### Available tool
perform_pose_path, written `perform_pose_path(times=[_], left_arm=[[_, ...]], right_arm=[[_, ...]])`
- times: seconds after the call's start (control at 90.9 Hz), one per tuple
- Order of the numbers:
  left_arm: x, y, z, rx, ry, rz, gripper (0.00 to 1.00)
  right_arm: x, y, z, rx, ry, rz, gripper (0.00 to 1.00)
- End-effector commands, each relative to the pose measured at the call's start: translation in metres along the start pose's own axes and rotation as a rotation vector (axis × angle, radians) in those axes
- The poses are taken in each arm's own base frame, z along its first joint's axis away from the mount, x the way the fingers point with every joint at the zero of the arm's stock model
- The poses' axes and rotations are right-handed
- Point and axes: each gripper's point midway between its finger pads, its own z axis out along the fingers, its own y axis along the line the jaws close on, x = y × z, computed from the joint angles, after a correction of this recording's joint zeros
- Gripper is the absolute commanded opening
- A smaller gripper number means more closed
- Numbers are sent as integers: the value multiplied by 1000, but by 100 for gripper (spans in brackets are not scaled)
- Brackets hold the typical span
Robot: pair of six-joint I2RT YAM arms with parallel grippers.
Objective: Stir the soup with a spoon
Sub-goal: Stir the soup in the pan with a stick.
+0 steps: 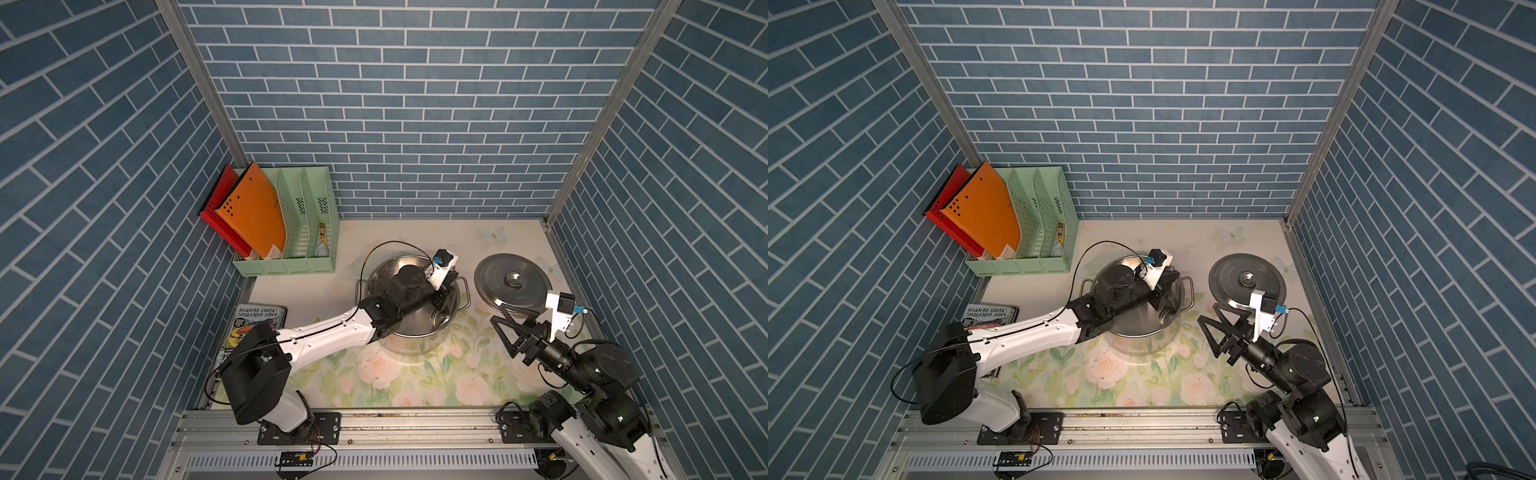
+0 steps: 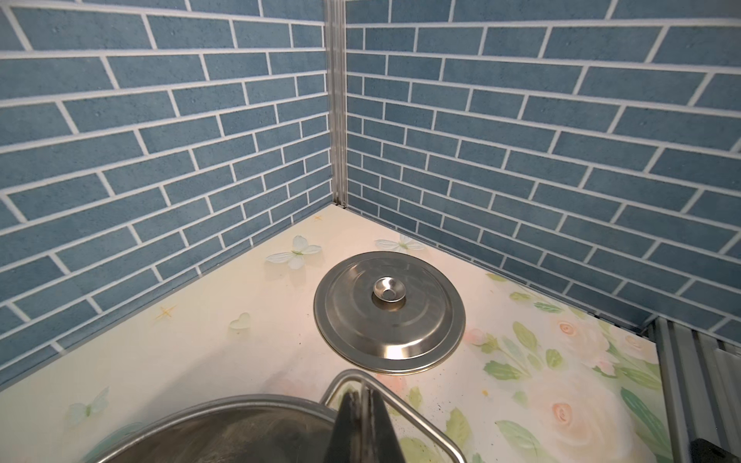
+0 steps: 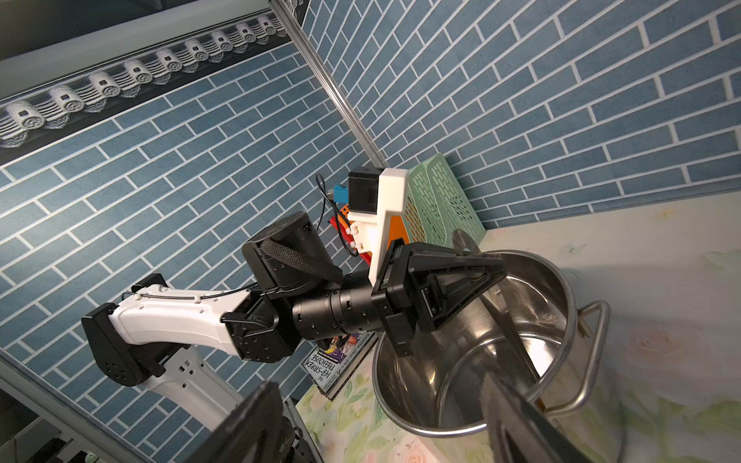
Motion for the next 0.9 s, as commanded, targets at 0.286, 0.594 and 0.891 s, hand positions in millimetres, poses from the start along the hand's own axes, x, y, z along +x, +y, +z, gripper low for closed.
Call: perform_pose_path(times=[0.286,0.594,0.891], left_arm=[[30,13,-84,-138,72,-18,0],[46,104,-116,-501,114,-4,0],[17,123,-73,-477,56,-12,0]], right_arm=[[-5,5,2,-29,-21,10,82],[-6,8,4,-53,-27,28,82],[-9,11,-6,-40,-40,26,82]])
